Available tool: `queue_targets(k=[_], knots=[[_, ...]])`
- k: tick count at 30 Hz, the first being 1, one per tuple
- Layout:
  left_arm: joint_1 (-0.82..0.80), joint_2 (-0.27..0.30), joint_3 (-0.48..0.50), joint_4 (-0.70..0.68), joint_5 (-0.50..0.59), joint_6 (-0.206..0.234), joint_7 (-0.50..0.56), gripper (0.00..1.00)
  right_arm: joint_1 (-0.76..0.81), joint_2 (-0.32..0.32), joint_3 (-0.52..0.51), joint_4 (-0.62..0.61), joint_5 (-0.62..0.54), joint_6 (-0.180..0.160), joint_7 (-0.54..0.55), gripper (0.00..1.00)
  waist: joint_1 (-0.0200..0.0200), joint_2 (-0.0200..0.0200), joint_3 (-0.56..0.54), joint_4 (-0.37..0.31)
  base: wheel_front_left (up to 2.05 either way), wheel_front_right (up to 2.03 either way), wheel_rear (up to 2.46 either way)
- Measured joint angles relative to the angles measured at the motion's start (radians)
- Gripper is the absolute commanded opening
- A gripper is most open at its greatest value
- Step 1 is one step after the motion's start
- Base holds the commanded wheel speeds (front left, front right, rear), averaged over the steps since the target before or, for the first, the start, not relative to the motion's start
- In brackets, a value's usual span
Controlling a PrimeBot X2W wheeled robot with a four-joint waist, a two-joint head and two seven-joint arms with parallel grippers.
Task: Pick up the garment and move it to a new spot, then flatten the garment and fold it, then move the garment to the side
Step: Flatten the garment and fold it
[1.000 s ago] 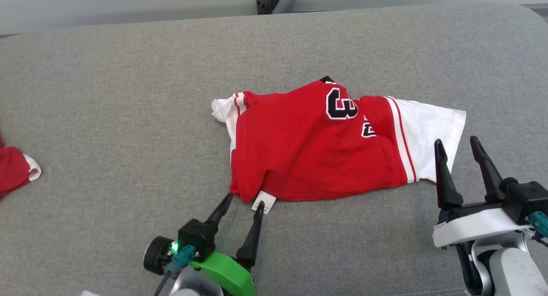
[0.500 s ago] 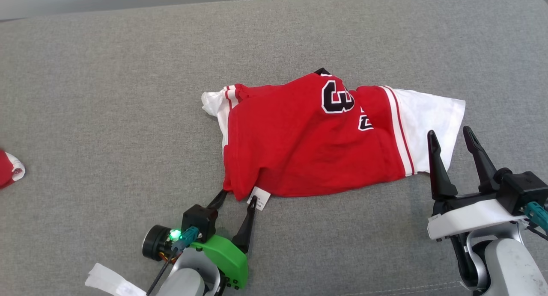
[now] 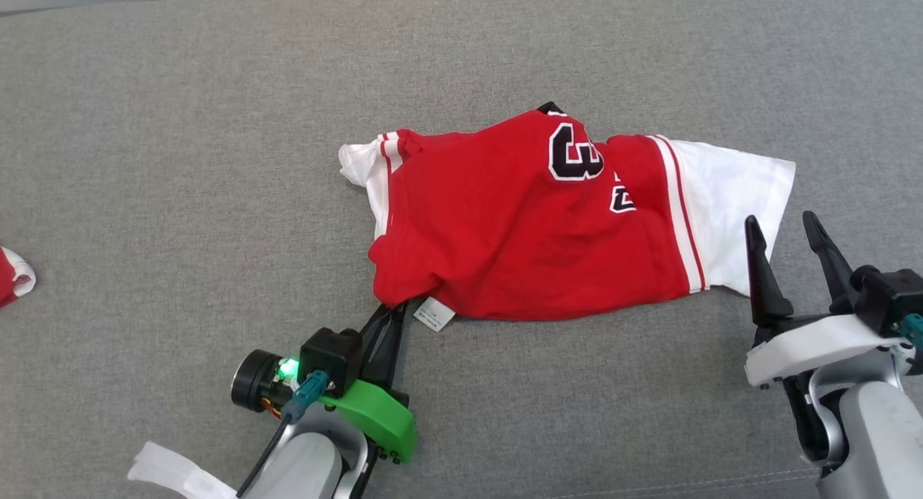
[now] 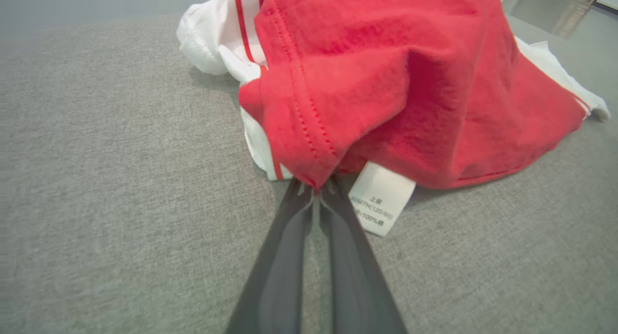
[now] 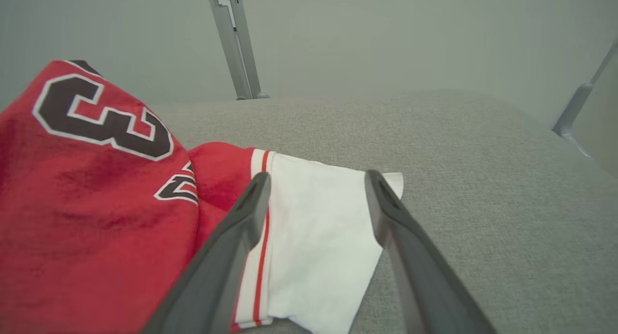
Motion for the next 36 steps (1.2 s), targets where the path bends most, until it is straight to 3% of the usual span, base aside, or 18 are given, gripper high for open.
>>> queue_targets(k=[10,21,22,23,24,30,36], knots=[[-0.014,0.027,-0.009,-0.092,0.019,0.013,0.012,0.00,-0.228,-0.096,0.012,0.327,0.063,0.000,-0.028,1.00,0.0000,0.0000,0.067,0.026,0.00,0.00,0.00],[-0.020,0.033,-0.017,-0.121,0.018,0.021,0.016,0.00,-0.385,-0.134,0.011,0.599,0.119,0.000,-0.073,1.00,0.0001,0.0000,0.114,0.060,0.00,0.00,0.00],[-0.021,0.035,-0.017,-0.123,0.018,0.021,0.016,0.00,-0.397,-0.135,0.016,0.615,0.126,0.000,-0.074,0.93,0.0000,0.0000,0.116,0.060,0.00,0.00,0.00],[-0.022,0.035,-0.017,-0.125,0.018,0.021,0.015,0.00,-0.406,-0.137,0.027,0.628,0.135,0.000,-0.074,0.38,0.0000,0.0000,0.116,0.060,0.00,0.00,0.00],[-0.022,0.035,-0.018,-0.128,0.018,0.021,0.015,0.00,-0.413,-0.137,0.037,0.639,0.142,0.000,-0.074,0.00,0.0000,0.0000,0.115,0.060,0.00,0.00,0.00],[-0.027,0.038,-0.004,-0.174,0.015,0.025,0.005,0.00,-0.425,-0.133,0.115,0.606,0.248,-0.001,-0.076,0.00,0.0000,0.0000,0.105,0.056,0.00,0.00,0.00],[-0.030,0.057,0.042,-0.273,0.006,0.046,-0.002,0.00,-0.424,-0.166,0.152,0.415,0.334,0.000,-0.080,0.00,0.0000,0.0000,0.080,0.039,0.00,0.00,0.00]])
